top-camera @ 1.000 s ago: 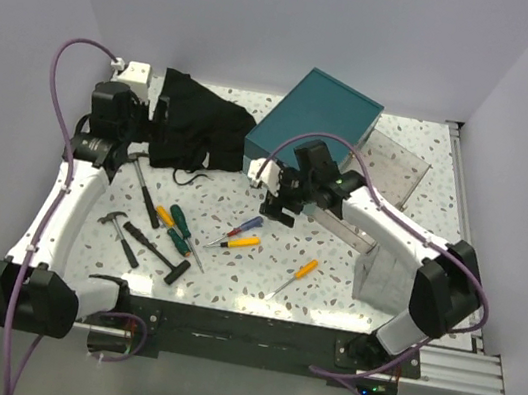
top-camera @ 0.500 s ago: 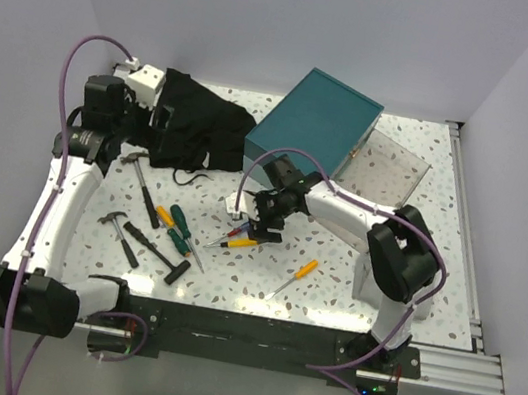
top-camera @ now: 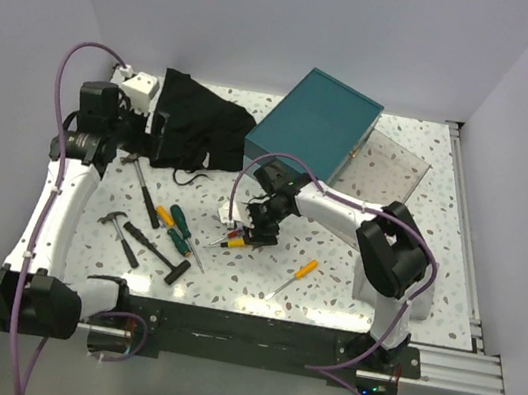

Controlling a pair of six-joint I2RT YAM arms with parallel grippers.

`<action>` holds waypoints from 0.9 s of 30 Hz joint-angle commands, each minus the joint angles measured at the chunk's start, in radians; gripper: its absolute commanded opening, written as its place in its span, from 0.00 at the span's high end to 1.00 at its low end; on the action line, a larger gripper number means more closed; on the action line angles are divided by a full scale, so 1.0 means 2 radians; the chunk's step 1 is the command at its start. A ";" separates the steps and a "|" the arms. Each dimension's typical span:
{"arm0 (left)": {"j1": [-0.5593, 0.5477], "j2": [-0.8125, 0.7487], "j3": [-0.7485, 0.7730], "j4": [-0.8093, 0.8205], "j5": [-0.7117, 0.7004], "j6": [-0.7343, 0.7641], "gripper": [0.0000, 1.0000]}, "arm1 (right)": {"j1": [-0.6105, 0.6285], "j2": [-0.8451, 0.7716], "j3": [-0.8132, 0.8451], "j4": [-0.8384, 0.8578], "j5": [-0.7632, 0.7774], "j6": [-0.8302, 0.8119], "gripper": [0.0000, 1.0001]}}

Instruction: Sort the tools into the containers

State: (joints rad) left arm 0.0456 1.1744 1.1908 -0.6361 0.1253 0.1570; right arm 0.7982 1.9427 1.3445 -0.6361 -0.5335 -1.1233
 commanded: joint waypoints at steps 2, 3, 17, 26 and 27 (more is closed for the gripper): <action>0.008 -0.024 0.010 0.010 -0.004 -0.003 0.07 | 0.007 -0.006 0.000 -0.001 0.001 0.006 0.39; 0.008 -0.026 0.009 0.010 -0.005 -0.003 0.07 | 0.007 -0.009 -0.006 0.004 0.003 0.010 0.39; 0.010 0.040 -0.121 0.002 -0.119 -0.109 0.40 | 0.011 -0.065 0.076 0.037 0.067 0.236 0.31; 0.015 0.196 -0.046 0.009 -0.087 -0.127 0.37 | 0.010 -0.152 0.061 0.072 0.087 0.354 0.28; 0.015 0.210 -0.030 0.007 -0.092 -0.128 0.43 | 0.011 -0.158 0.059 0.069 0.085 0.357 0.28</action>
State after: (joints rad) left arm 0.0662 1.4937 1.0126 -0.6441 -0.0746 -0.0608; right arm 0.8177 1.7203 1.4769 -0.5476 -0.3782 -0.5350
